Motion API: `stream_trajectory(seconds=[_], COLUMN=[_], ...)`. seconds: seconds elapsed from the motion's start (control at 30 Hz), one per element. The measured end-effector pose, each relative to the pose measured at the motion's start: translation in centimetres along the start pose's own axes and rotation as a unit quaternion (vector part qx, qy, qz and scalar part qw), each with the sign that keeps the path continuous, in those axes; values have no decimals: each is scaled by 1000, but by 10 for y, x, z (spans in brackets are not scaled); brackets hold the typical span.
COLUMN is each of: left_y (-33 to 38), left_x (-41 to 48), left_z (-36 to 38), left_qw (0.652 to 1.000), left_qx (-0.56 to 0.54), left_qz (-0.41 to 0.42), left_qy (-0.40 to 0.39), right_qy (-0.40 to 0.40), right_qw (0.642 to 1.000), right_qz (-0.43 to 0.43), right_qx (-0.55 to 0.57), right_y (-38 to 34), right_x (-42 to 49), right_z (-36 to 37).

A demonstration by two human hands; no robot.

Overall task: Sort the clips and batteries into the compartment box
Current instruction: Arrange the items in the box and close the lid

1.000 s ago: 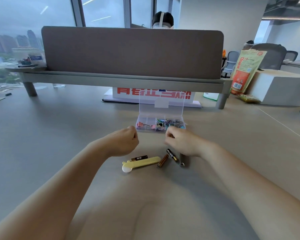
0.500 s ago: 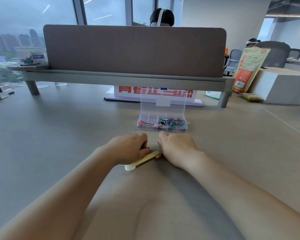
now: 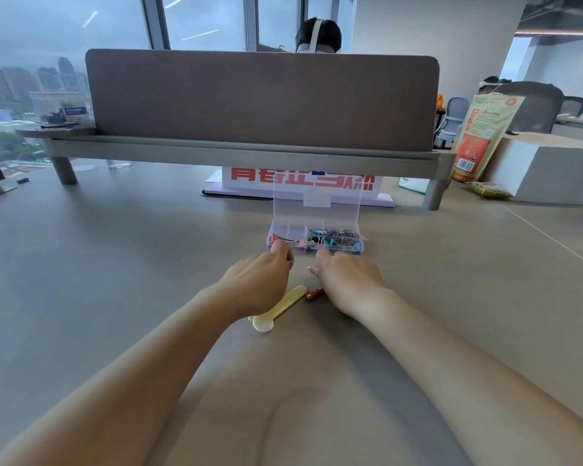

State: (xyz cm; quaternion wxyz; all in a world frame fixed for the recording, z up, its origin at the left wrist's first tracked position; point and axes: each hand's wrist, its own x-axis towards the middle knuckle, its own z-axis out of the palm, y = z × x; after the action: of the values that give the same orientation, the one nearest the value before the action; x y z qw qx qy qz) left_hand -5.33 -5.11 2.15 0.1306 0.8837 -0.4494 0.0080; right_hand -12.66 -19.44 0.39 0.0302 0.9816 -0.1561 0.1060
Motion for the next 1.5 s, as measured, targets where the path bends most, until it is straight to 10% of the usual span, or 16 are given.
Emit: stream_trajectory(seconds=[0.4, 0.87, 1.5], left_y=[20, 21, -65], left_x=[-2, 2, 106], left_z=[7, 12, -1], left_qw=[999, 998, 995], left_qx=[23, 65, -15], left_qz=[25, 19, -19], left_qy=[-5, 18, 99], right_qy=[86, 174, 9], right_qw=[954, 904, 932], right_qz=[142, 122, 41], right_qx=[251, 372, 360], right_y=[12, 11, 25], right_x=[1, 7, 95], right_z=[1, 1, -12])
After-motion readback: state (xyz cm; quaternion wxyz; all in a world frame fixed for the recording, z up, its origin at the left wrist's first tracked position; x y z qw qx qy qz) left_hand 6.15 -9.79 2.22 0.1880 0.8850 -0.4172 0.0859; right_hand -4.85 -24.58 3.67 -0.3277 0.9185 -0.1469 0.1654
